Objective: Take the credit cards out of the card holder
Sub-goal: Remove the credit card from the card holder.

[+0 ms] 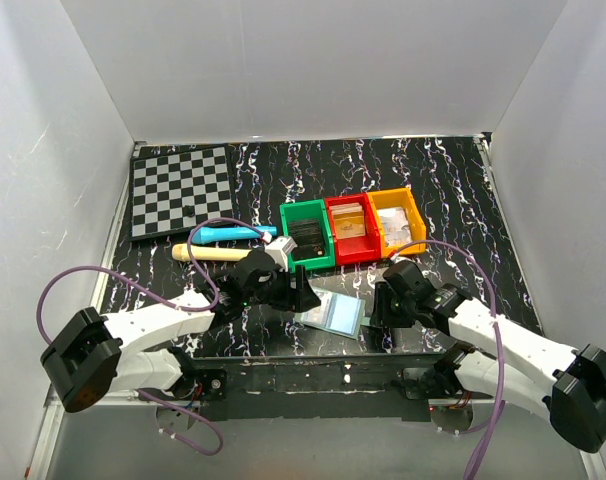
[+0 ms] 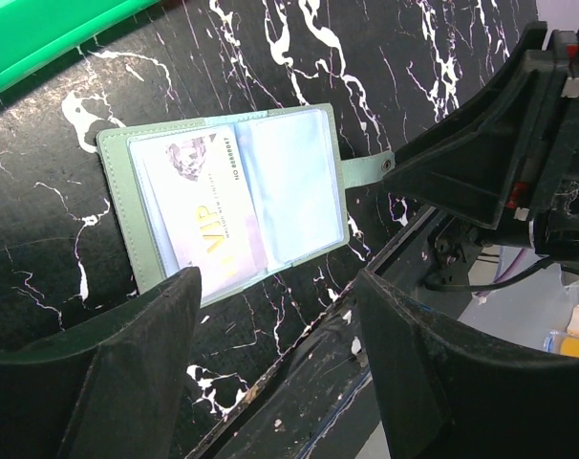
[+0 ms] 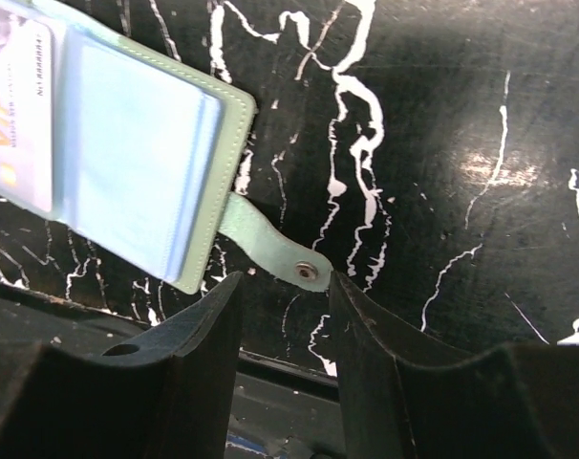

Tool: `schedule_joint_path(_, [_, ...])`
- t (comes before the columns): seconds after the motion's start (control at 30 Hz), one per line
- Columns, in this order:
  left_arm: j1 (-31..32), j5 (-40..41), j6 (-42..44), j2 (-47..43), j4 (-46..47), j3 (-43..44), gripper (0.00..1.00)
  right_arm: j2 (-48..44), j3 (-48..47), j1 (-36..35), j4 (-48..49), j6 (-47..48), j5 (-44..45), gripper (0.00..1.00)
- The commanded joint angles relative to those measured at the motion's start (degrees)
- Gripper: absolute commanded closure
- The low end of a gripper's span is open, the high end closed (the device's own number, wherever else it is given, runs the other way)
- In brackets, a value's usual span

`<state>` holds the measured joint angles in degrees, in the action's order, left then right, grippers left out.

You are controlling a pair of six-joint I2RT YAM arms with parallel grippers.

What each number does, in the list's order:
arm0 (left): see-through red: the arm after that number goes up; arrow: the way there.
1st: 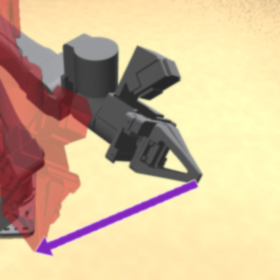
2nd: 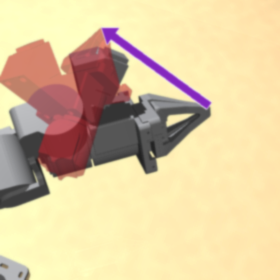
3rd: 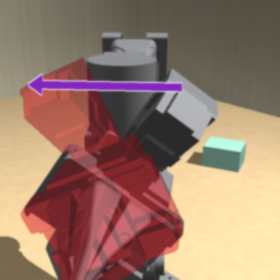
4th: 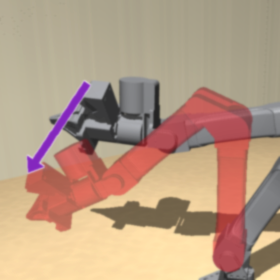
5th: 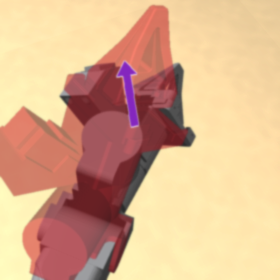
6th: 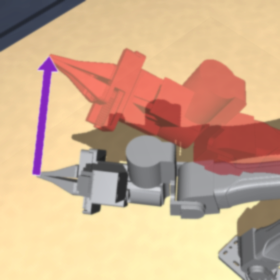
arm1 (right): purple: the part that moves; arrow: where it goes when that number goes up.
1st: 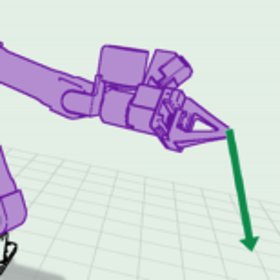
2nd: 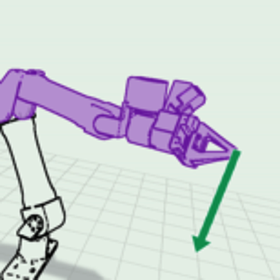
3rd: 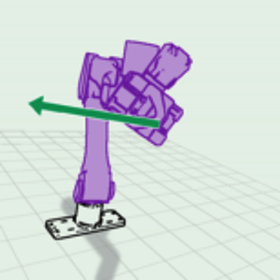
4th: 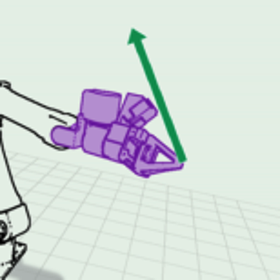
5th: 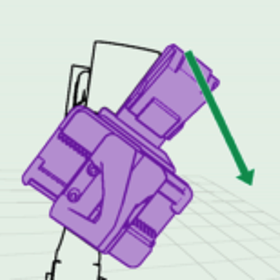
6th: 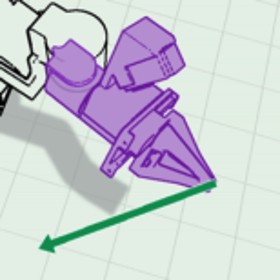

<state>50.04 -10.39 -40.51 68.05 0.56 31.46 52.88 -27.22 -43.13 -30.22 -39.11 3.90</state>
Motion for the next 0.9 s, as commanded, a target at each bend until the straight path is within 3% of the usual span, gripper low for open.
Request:
schedule_joint_path(0.0, [-0.1,-0.8,0.3,-0.1,1.6,0.4,0.35,0.7,-2.3,0.1,-2.4,-2.1,3.7,0.51])
schedule_joint_path(0.2, [0.0,-2.2,-0.5,2.6,3.4,0.0,0.36,-0.9,-2.7,0.1,-4.9,-3.6,4.3,0.46])
schedule_joint_path(0.37, [-0.1,-2.4,-0.5,3.3,4.9,-0.5,0.36,-1.2,-0.1,0.1,0.8,-3.6,1.0,0.48])
schedule_joint_path(0.47, [-0.1,-2.8,-0.7,3.8,4.9,-0.4,0.36,1.4,-0.5,0.2,2.5,-3.7,0.6,0.6])
schedule_joint_path(0.6, [-0.1,-2.9,-0.7,3.4,4.7,-0.7,0.36,4.4,-2.0,0.9,2.7,-3.3,1.2,0.96])
schedule_joint_path(0.87, [-0.1,-2.4,-1.1,2.8,4.5,-1.1,0.36,6.3,-6.4,3.9,-0.3,0.0,5.2,0.99])
